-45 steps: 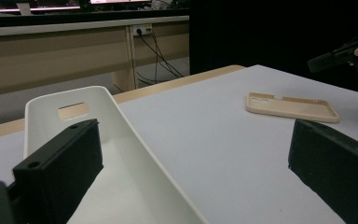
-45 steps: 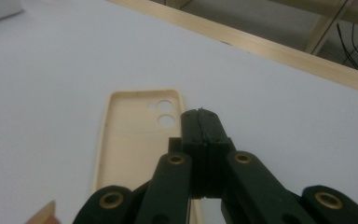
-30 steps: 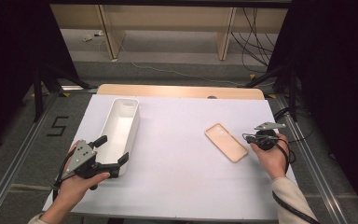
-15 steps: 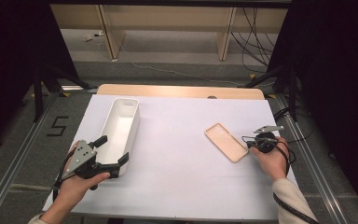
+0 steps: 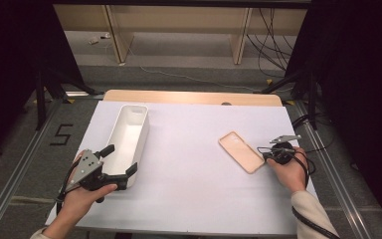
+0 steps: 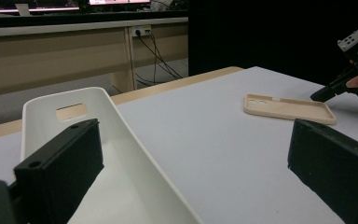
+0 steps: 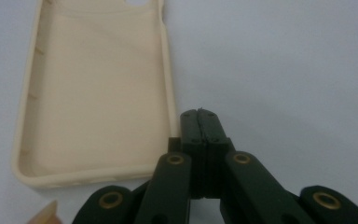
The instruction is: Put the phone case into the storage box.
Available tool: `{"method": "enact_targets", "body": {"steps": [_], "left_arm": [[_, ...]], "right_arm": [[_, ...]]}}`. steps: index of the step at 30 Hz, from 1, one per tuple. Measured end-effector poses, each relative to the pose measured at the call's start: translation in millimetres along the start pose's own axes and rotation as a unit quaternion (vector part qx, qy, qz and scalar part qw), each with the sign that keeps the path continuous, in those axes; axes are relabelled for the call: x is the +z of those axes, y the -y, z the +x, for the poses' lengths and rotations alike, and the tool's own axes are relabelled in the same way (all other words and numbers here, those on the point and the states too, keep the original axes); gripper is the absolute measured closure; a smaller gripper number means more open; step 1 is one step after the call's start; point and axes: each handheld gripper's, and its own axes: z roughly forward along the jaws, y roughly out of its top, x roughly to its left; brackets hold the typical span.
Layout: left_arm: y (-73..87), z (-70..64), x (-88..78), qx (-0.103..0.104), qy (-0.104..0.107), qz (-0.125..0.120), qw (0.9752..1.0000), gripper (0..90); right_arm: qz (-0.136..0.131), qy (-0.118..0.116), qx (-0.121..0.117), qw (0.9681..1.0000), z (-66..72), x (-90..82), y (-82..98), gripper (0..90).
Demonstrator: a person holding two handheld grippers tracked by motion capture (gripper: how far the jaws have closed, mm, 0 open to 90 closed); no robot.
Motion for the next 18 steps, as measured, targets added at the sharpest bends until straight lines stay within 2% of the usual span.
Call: {"method": "enact_targets", "body": {"steps": [2,3,4,5,7,9,10,11,12,13,15,16,18], "left_arm": [[0.1,0.0,0.1,0.000,0.000,0.000,1.0000,2.8],[0.2,0.1,0.1,0.000,0.000,0.000,1.0000,2.8],[0.2,0.1,0.1,0.000,0.000,0.000,1.0000,2.8],[0.1,0.1,0.0,0.000,0.000,0.000,1.0000,2.8],[0.0,0.3,0.0,0.001,0.000,0.000,1.0000,2.8],[0.1,0.2,0.0,-0.001,0.000,0.000,1.0000,2.8],[0.1,0.1,0.1,0.000,0.000,0.000,1.0000,2.9],[0.0,0.1,0.0,0.001,-0.001,0.000,1.0000,2.9],[0.0,0.1,0.0,0.001,-0.001,0.000,1.0000,2.9],[-0.1,0.0,-0.1,-0.001,-0.001,-0.001,1.0000,2.9],[-0.4,0.2,-0.2,0.002,-0.001,-0.001,1.0000,2.9],[-0.4,0.2,-0.2,0.001,-0.001,-0.001,1.0000,2.9],[-0.3,0.1,-0.3,0.000,0.000,-0.001,1.0000,2.9]], "right_arm": [[0.004,-0.003,0.015,0.9999,1.9,-0.9,-0.6,90.0],[0.001,-0.002,0.014,0.9999,2.3,-0.7,-0.5,90.0],[0.004,-0.002,-0.002,1.0000,0.7,-1.1,0.3,90.0],[0.008,-0.005,0.011,0.9999,2.6,-1.8,-0.2,90.0],[0.007,-0.005,0.010,0.9999,2.8,-1.6,0.0,90.0],[0.012,-0.007,0.007,0.9999,3.2,-2.0,0.0,90.0],[0.008,-0.005,-0.006,0.9999,2.9,-1.0,0.8,90.0],[0.015,-0.007,0.015,0.9998,6.7,-2.3,0.7,90.0],[0.017,-0.003,0.004,0.9998,5.9,-2.7,0.6,90.0],[0.018,-0.007,0.020,0.9996,9.1,-3.2,-0.2,90.0],[0.022,-0.004,0.014,0.9996,9.8,-3.1,0.5,90.0],[0.018,-0.009,-0.006,0.9998,9.4,-3.1,-0.6,90.0],[0.017,-0.009,-0.009,0.9998,10.0,-3.1,-0.5,90.0]]}}
